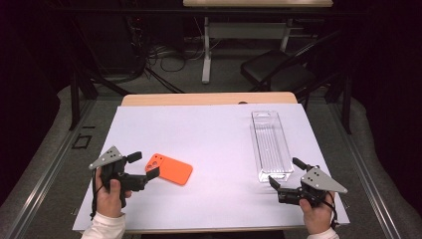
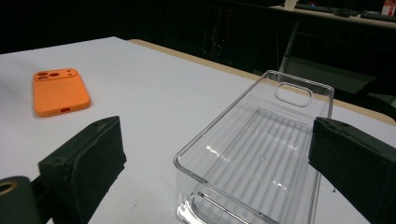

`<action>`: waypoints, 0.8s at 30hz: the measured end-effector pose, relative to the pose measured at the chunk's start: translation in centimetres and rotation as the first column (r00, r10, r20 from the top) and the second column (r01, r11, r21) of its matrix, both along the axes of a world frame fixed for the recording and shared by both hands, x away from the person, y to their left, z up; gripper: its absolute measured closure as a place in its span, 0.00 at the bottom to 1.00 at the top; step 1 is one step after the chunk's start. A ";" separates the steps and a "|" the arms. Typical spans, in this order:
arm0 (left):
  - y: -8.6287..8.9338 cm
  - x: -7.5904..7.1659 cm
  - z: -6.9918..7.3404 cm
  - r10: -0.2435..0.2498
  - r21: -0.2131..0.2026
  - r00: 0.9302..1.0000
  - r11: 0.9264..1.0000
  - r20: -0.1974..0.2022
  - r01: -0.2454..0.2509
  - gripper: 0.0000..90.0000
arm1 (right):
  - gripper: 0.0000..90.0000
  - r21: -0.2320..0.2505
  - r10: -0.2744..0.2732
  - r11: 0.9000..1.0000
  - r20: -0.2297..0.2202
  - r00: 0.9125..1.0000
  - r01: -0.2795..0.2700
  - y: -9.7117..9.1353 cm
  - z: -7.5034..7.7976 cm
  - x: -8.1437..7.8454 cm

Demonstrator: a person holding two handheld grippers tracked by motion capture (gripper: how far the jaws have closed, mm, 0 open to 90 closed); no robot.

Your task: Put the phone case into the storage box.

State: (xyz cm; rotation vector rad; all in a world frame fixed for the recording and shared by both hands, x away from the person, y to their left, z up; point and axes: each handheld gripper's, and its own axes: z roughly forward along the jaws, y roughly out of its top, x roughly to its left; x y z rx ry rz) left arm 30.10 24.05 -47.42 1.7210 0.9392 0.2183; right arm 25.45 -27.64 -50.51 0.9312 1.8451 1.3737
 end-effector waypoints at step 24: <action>-1.4 4.4 2.6 0.038 0.222 0.976 0.975 -0.213 0.010 0.01 | 0.04 -0.006 0.007 1.000 -0.005 1.000 -0.007 0.1 0.0 0.1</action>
